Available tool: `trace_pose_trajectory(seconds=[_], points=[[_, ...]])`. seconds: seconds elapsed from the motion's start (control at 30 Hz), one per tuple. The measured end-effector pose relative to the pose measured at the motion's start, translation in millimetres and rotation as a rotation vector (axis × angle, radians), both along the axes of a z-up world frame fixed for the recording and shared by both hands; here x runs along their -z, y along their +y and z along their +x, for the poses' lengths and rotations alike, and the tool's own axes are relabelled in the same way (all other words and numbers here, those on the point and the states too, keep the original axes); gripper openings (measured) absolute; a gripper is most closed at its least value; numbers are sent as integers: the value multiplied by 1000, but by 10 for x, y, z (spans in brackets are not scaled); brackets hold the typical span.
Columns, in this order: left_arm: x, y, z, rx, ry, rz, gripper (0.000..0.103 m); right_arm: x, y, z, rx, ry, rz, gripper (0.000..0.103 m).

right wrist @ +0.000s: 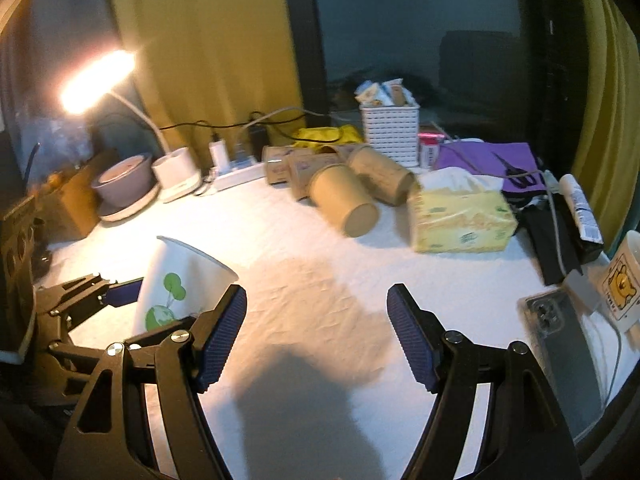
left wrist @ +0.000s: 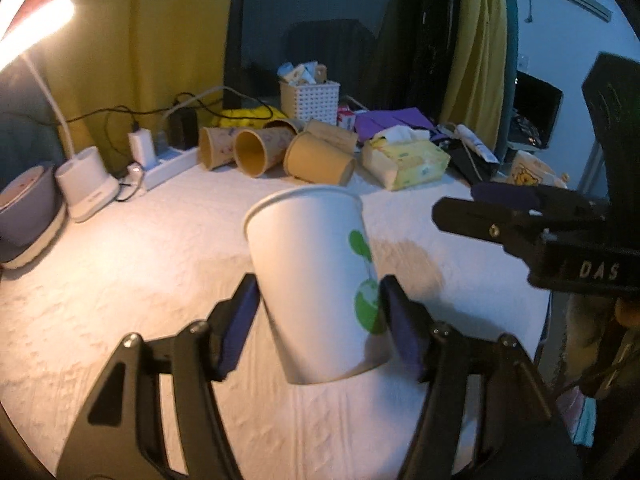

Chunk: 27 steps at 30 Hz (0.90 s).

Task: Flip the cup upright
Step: 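Lift the white cup with the left gripper while the right gripper grasps its rim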

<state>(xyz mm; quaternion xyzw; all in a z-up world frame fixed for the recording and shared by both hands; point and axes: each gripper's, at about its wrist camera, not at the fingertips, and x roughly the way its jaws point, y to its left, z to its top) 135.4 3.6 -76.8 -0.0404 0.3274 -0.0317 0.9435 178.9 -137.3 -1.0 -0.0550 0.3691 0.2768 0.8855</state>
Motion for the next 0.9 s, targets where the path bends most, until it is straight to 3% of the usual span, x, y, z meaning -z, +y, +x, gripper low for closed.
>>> trace_pose_trajectory(seconds=[0.23, 0.53, 0.67, 0.9], points=[[5, 63, -455, -4, -68, 24, 63, -97, 209, -369, -66, 34, 40, 76], [-17, -42, -904, 41, -179, 74, 63, -148, 385, -693, -186, 134, 162, 76], [-47, -103, -1038, 58, -228, 89, 63, -166, 429, -778, -243, 179, 226, 84], [-103, -223, -1190, 94, -315, 126, 63, -164, 428, -777, -271, 253, 296, 84]])
